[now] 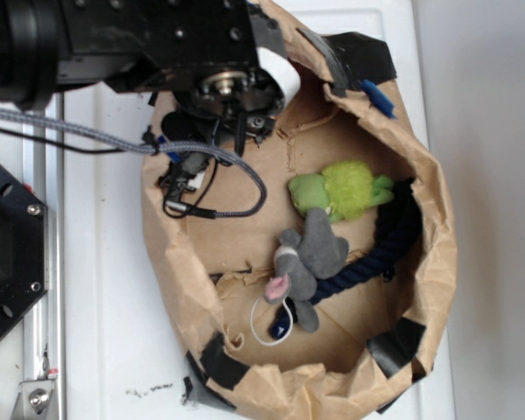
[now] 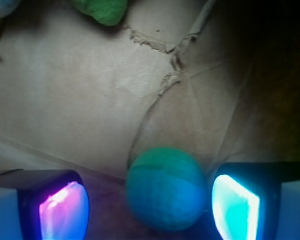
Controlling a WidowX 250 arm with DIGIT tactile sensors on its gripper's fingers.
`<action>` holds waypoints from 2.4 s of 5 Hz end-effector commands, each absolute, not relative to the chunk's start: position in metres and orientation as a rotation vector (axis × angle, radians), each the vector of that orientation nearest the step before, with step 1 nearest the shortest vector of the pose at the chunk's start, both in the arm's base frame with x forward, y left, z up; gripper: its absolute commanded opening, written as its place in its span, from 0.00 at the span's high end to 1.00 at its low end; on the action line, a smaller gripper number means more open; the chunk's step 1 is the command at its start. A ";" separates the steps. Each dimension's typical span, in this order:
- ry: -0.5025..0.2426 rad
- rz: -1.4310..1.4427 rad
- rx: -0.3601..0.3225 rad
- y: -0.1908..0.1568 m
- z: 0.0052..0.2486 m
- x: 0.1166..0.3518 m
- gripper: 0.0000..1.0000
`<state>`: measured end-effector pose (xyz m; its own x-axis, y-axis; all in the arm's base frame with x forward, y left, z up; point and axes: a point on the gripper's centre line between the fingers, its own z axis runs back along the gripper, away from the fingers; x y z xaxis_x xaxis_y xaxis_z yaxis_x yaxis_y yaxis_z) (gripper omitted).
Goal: Grab the green ball.
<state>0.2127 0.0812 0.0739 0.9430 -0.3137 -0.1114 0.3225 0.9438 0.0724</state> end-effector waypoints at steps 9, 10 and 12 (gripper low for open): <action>0.015 -0.308 0.111 0.092 0.096 0.227 0.00; 0.006 -0.268 0.113 0.098 0.099 0.236 0.00; -0.059 -0.198 0.102 0.101 0.106 0.256 0.00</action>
